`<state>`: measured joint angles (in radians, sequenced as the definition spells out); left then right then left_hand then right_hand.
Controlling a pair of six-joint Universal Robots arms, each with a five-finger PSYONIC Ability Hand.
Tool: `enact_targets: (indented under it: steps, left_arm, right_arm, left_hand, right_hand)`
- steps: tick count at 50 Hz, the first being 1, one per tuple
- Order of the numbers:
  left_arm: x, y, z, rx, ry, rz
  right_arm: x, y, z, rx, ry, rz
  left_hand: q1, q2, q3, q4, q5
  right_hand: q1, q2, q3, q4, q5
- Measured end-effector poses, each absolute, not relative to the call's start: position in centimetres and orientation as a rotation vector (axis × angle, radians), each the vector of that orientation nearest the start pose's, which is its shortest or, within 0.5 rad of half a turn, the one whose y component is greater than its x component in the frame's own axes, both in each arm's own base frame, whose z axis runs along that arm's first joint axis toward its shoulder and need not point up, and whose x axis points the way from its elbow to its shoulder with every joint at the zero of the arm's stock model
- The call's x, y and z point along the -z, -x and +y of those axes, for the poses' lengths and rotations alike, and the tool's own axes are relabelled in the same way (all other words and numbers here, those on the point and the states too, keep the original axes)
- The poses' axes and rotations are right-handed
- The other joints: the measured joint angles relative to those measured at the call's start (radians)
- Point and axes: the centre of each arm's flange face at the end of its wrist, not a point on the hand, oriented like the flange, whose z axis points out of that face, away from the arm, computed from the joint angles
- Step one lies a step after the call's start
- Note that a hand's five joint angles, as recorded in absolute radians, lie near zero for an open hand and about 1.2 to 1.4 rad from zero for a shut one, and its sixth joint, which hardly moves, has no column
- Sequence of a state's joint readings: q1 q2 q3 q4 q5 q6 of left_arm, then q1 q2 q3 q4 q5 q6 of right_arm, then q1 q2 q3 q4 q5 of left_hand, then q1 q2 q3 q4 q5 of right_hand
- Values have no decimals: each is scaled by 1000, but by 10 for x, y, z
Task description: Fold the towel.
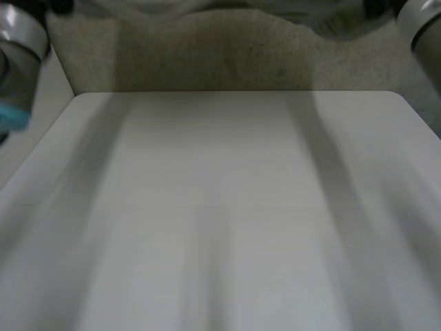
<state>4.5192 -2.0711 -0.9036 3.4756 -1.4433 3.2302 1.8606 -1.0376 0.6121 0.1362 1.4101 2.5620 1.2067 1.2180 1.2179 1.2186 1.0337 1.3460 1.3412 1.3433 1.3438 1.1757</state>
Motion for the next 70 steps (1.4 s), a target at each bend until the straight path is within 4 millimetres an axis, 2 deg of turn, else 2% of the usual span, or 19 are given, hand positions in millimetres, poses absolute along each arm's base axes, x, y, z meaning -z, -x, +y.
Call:
enact_targets:
  steps: [1, 4, 6, 7, 12, 13, 17, 21, 25, 32, 35, 38, 42, 46, 49, 52, 56, 60, 70]
  left_arm:
    - [-347, 226, -413, 2770, -431, 1734]
    - [-307, 225, -411, 2675, -457, 1873]
    - [-271, 225, -408, 2597, -477, 1979]
    - [-262, 225, -407, 2579, -481, 2003]
    - [-193, 223, -397, 2438, -519, 2154]
    - [-175, 223, -393, 2395, -536, 2187]
    - [-134, 221, -383, 2274, -599, 2249]
    - [-110, 219, -373, 2167, -681, 2264]
    - [-111, 215, -367, 2117, -735, 2236]
    - [-155, 197, -352, 2101, -730, 2173]
    - [-171, 189, -343, 2091, -723, 2181]
    - [-184, 181, -330, 2061, -734, 2220]
    - [-196, 174, -295, 1965, -854, 2319]
    - [-202, 166, -257, 1862, -1029, 2347]
    - [-203, 158, -240, 1812, -1107, 2321]
    - [-204, 151, -233, 1786, -1142, 2285]
    - [-203, 148, -237, 1806, -1145, 2250]
    - [-200, 158, -252, 1878, -1149, 2235]
    - [-178, 209, -312, 2017, -1111, 2218]
  right_arm:
    - [-377, -264, -370, 2546, 1059, 1743]
    - [-344, -266, -370, 2409, 1136, 1834]
    - [-315, -268, -369, 2299, 1196, 1897]
    - [-307, -269, -369, 2274, 1210, 1909]
    - [-239, -271, -368, 2094, 1319, 2007]
    - [-219, -271, -367, 2049, 1349, 2033]
    - [-174, -269, -362, 1957, 1415, 2092]
    - [-149, -265, -355, 1902, 1465, 2137]
    - [-152, -259, -350, 1901, 1480, 2164]
    - [-205, -243, -331, 2002, 1457, 2161]
    - [-219, -234, -319, 1964, 1478, 2196]
    - [-225, -224, -305, 1850, 1541, 2263]
    - [-217, -200, -273, 1429, 1760, 2397]
    - [-218, -184, -249, 1133, 1888, 2402]
    - [-223, -177, -243, 1094, 1910, 2385]
    - [-229, -172, -248, 1166, 1898, 2378]
    - [-233, -169, -261, 1319, 1852, 2382]
    - [-233, -170, -278, 1474, 1774, 2389]
    - [-211, -184, -312, 1593, 1599, 2451]
  left_hand:
    - [0, 0, 0, 0, 0]
    - [0, 0, 0, 0, 0]
    - [0, 0, 0, 0, 0]
    - [0, 0, 0, 0, 0]
    - [0, 0, 0, 0, 0]
    - [0, 0, 0, 0, 0]
    - [0, 0, 0, 0, 0]
    - [0, 0, 0, 0, 0]
    - [0, 0, 0, 0, 0]
    - [0, 0, 0, 0, 0]
    - [0, 0, 0, 0, 0]
    - [0, 0, 0, 0, 0]
    - [0, 0, 0, 0, 4]
    - [0, 0, 0, 0, 4]
    - [0, 0, 0, 0, 4]
    - [0, 0, 0, 0, 4]
    - [0, 0, 0, 0, 4]
    - [0, 0, 0, 0, 4]
    - [4, 0, 0, 0, 4]
  right_hand:
    - [0, 0, 0, 0, 0]
    - [0, 0, 0, 0, 0]
    - [0, 0, 0, 0, 0]
    - [0, 0, 0, 0, 0]
    - [0, 0, 0, 0, 0]
    - [0, 0, 0, 0, 0]
    - [0, 0, 0, 0, 0]
    - [0, 0, 0, 0, 0]
    - [0, 0, 0, 0, 0]
    - [0, 0, 0, 0, 0]
    - [0, 0, 0, 0, 0]
    - [0, 0, 0, 0, 0]
    - [0, 0, 0, 0, 0]
    - [0, 0, 0, 0, 0]
    - [0, 0, 0, 0, 0]
    - [0, 0, 0, 0, 6]
    - [0, 0, 0, 0, 27]
    - [0, 0, 0, 0, 29]
    - [0, 0, 0, 0, 30]
